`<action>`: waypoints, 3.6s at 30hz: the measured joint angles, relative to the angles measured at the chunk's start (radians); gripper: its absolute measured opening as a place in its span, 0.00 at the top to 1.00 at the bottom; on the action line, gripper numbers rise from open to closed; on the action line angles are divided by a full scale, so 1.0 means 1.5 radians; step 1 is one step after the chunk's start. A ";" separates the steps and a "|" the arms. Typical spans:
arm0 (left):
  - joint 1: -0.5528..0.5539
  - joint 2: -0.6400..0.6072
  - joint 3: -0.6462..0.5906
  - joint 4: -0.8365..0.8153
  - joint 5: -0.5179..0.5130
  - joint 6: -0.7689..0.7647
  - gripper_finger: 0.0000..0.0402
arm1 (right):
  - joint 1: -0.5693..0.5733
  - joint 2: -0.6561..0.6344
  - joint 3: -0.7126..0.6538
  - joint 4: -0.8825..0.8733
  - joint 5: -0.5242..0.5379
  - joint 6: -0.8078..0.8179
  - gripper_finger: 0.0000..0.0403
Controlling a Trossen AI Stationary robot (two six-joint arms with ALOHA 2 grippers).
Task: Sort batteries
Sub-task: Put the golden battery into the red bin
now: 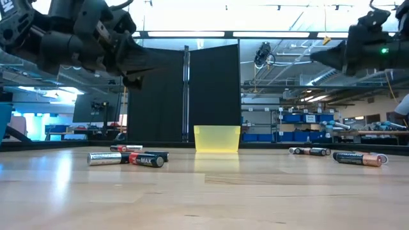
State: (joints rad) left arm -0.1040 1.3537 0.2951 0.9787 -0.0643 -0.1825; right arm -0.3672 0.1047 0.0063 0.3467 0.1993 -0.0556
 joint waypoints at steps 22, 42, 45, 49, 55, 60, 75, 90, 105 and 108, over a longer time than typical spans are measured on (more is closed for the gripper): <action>0.090 0.000 0.000 -0.013 0.010 0.053 0.99 | 0.205 0.466 0.340 -0.471 -0.013 0.420 0.96; 0.127 0.000 0.001 -0.021 0.024 0.063 0.99 | 0.412 0.867 0.585 -0.708 -0.102 0.745 0.75; 0.126 0.000 0.001 -0.021 0.024 0.063 0.99 | 0.425 0.897 0.586 -0.705 -0.122 0.768 0.69; 0.126 0.000 0.001 -0.021 0.024 0.063 0.99 | 0.438 0.930 0.586 -0.704 -0.133 0.793 0.62; 0.127 0.000 0.001 -0.020 0.023 0.065 0.99 | 0.444 0.974 0.586 -0.692 -0.146 0.805 0.58; 0.137 0.000 0.001 -0.020 0.022 0.066 0.99 | 0.444 1.009 0.586 -0.690 -0.146 0.805 0.58; 0.141 0.000 0.001 -0.021 0.022 0.066 0.99 | 0.444 1.056 0.589 -0.690 -0.141 0.770 0.81; 0.152 0.000 0.001 -0.022 0.021 0.068 0.99 | 0.512 0.965 0.774 -0.841 -0.161 0.755 0.86; 0.152 0.000 0.001 -0.028 0.024 0.067 0.99 | 0.702 0.928 0.764 -1.105 -0.270 1.244 0.86; 0.152 0.000 0.001 -0.028 0.025 0.066 0.99 | 0.709 0.925 0.700 -1.025 -0.271 1.286 0.86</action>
State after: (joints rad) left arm 0.1246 1.3537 0.2966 0.9363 -0.0273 -0.0830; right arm 0.6970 1.4921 1.0568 -1.1902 -0.2070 1.8732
